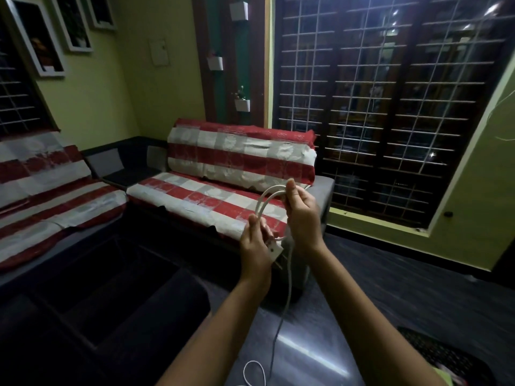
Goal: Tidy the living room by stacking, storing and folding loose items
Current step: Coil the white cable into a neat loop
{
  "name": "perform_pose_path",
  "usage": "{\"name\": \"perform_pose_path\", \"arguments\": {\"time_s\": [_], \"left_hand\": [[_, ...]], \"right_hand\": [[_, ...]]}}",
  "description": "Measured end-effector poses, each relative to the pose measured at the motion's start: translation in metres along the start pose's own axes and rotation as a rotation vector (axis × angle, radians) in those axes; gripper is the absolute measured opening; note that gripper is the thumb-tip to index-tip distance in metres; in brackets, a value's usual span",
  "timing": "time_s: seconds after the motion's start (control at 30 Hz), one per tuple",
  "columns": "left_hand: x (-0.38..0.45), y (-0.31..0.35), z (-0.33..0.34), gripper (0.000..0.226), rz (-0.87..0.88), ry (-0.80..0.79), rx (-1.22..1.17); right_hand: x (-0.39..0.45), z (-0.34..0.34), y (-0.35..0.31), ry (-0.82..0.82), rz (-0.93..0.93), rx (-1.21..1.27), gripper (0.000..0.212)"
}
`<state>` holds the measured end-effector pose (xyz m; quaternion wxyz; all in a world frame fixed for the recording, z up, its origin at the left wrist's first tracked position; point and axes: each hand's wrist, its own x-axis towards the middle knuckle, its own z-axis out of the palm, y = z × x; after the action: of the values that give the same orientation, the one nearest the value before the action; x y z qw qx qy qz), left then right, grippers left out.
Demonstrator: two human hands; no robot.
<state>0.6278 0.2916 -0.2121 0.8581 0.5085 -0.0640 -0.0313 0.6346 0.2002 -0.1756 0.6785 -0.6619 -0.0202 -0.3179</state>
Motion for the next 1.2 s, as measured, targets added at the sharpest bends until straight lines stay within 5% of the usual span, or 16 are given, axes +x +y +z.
{"name": "perform_pose_path", "arguments": {"time_s": [0.13, 0.27, 0.4, 0.53, 0.73, 0.87, 1.07, 1.2], "left_hand": [[0.010, 0.012, -0.015, 0.055, -0.063, -0.132, 0.206], [0.030, 0.043, -0.016, 0.085, 0.131, -0.272, 0.546], [0.043, 0.054, -0.006, 0.085, 0.208, -0.359, 0.786], [0.042, 0.044, -0.001, 0.061, -0.079, -0.347, 0.502], [0.045, 0.041, 0.006, 0.038, -0.067, -0.200, 0.123], [0.053, 0.059, 0.007, 0.034, -0.016, -0.149, -0.107], [0.057, 0.059, 0.007, 0.039, -0.031, -0.102, -0.132], [0.061, 0.062, -0.006, 0.038, -0.057, -0.070, -0.044]], "right_hand": [[0.020, -0.012, -0.008, -0.208, 0.004, -0.364, 0.046], [0.022, -0.010, -0.032, -0.503, 0.085, -0.650, 0.044], [0.024, -0.002, -0.038, -0.513, 0.118, -0.734, 0.049], [0.026, -0.006, -0.030, -0.417, 0.097, -0.795, 0.048], [0.028, -0.016, -0.002, -0.339, 0.170, -0.380, 0.036], [0.013, -0.035, 0.024, -0.502, 0.265, -0.057, 0.038], [-0.005, -0.044, 0.040, -0.828, 0.395, 0.002, 0.093], [-0.002, -0.054, 0.028, -0.886, 0.406, -0.038, 0.075]]}}
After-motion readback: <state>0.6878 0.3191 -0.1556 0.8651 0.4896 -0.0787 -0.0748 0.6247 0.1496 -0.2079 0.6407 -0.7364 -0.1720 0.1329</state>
